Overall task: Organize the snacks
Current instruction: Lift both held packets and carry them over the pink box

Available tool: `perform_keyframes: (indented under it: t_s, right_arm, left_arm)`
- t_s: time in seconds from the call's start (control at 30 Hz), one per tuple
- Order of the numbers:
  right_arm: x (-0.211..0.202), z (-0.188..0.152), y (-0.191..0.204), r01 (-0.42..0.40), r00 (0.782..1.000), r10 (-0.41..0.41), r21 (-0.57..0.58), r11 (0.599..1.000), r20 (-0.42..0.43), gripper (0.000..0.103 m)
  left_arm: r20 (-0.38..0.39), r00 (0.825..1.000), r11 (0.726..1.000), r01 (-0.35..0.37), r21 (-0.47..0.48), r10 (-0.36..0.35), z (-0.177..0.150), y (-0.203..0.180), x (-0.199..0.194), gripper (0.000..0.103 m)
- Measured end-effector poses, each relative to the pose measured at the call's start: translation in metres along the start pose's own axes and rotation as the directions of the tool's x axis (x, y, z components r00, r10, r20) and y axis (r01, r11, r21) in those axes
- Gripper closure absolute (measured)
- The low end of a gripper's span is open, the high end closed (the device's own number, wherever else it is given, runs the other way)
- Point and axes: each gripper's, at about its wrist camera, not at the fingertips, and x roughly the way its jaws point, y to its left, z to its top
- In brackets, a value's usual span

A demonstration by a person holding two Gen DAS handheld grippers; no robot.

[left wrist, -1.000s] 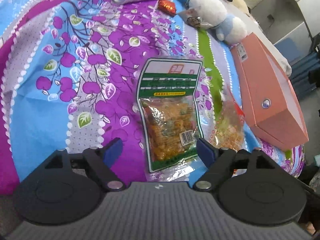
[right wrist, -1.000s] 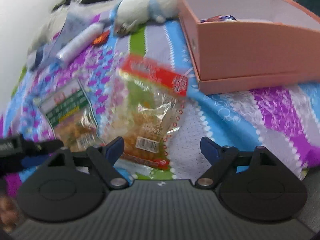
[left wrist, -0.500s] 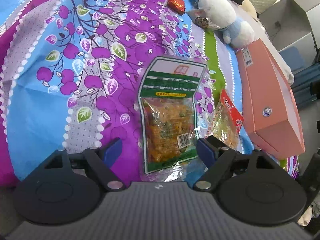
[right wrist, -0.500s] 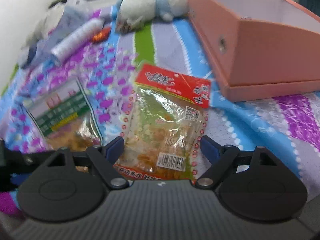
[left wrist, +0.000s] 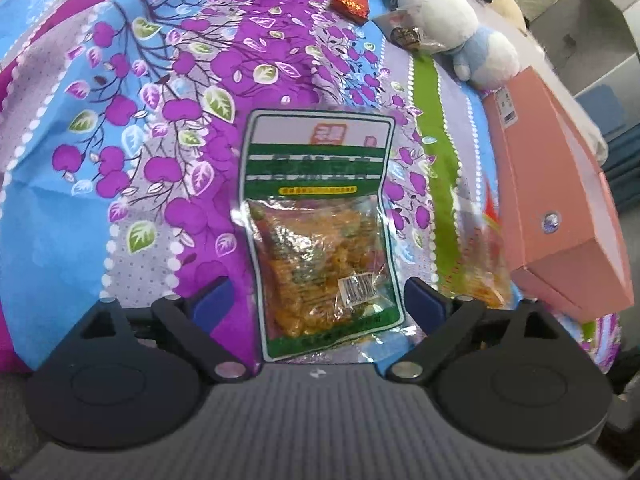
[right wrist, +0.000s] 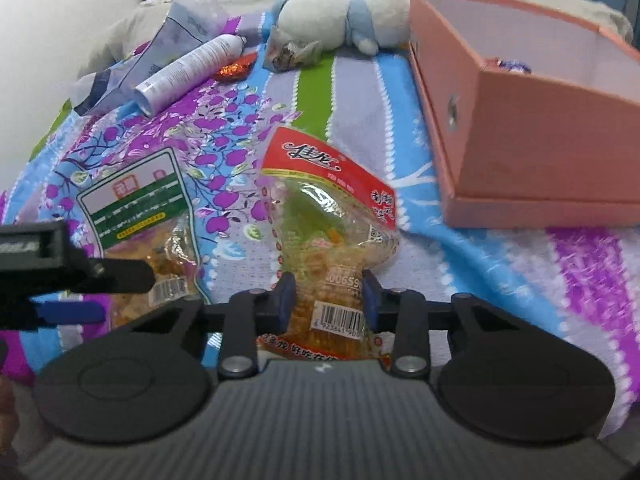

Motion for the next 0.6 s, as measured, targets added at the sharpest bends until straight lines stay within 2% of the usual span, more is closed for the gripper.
perform_keyframes:
  t_s: [0.2,0.37,0.5,0.6]
  right_arm:
    - [-0.008,-0.007,-0.012,0.004,1.000,-0.004,-0.021,1.000,0.000,0.066]
    - [-0.005,-0.014,-0.018,0.002,1.000,-0.002,-0.016,1.000,-0.017,0.066]
    - [-0.005,-0.014,-0.019,-0.005,1.000,0.004,-0.011,1.000,-0.018,0.066]
    - [-0.007,-0.013,-0.021,-0.013,1.000,0.013,0.002,1.000,-0.016,0.066]
  left_arm:
    - [0.016,0.996,0.994,-0.087,0.067,0.086,0.001,-0.020,0.015,0.003]
    - [0.031,0.986,0.976,-0.167,0.144,0.164,0.000,-0.037,0.028,0.002]
    - [0.042,0.984,0.968,-0.178,0.175,0.173,-0.004,-0.040,0.026,0.003]
    - [0.049,0.983,0.962,-0.183,0.205,0.177,-0.007,-0.040,0.023,0.008]
